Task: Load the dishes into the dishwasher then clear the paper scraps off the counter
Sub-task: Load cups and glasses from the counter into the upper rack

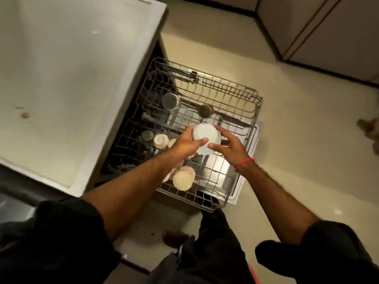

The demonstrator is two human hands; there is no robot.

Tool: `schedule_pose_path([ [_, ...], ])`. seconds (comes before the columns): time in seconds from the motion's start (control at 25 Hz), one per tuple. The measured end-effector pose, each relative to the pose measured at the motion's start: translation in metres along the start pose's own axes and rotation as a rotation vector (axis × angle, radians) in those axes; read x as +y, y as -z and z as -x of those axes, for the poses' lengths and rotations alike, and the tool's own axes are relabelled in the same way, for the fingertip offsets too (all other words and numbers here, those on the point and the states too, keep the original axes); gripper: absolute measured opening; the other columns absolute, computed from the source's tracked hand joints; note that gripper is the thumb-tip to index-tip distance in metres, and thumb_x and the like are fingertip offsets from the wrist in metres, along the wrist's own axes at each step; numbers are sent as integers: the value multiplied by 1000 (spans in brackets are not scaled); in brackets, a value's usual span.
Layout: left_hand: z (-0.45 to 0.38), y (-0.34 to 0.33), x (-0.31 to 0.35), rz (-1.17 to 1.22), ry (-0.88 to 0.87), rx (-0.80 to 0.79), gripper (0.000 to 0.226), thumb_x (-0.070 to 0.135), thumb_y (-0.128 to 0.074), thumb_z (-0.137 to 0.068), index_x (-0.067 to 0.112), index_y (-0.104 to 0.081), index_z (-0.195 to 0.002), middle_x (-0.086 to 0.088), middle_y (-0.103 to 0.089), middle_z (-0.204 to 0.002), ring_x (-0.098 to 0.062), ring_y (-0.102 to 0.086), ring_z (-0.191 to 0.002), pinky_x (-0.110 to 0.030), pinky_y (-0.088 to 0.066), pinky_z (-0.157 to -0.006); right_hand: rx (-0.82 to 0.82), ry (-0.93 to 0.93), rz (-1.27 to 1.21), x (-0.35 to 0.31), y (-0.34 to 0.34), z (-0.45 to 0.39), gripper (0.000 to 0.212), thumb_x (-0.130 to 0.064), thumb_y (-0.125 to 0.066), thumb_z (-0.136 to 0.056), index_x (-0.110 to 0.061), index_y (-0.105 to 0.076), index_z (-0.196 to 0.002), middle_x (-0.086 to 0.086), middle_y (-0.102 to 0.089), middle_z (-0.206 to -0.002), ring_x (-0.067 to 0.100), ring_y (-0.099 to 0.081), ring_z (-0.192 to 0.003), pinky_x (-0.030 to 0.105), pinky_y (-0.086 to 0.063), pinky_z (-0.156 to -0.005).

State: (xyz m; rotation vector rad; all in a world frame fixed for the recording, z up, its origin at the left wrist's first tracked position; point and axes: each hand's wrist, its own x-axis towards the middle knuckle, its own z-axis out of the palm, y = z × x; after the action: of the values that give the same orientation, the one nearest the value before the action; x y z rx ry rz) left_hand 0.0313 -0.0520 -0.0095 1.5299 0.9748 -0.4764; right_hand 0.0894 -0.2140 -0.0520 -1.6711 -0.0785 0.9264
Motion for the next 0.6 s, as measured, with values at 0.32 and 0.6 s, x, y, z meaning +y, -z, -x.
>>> schedule_pose_path([
  [0.32, -143, -66, 40, -287, -55, 97, 77, 8, -76, -85, 24, -33, -147, -11, -46, -144, -32, -53, -122, -38, -60, -77, 234, -80, 218, 38, 46, -129, 71, 4, -73, -74, -18, -46, -135, 2, -55, -125, 21, -56, -108, 31, -55, -86],
  [0.6, -202, -89, 23, -212, 102, -135, 90, -6, -57, -84, 30, -14, -154, -10, -48, -139, -28, -56, -115, -46, -58, -90, 341, -151, 330, 61, 47, -162, 66, -9, -64, -79, -10, -44, -143, 15, -44, -145, 28, -44, -132, 20, -33, -107],
])
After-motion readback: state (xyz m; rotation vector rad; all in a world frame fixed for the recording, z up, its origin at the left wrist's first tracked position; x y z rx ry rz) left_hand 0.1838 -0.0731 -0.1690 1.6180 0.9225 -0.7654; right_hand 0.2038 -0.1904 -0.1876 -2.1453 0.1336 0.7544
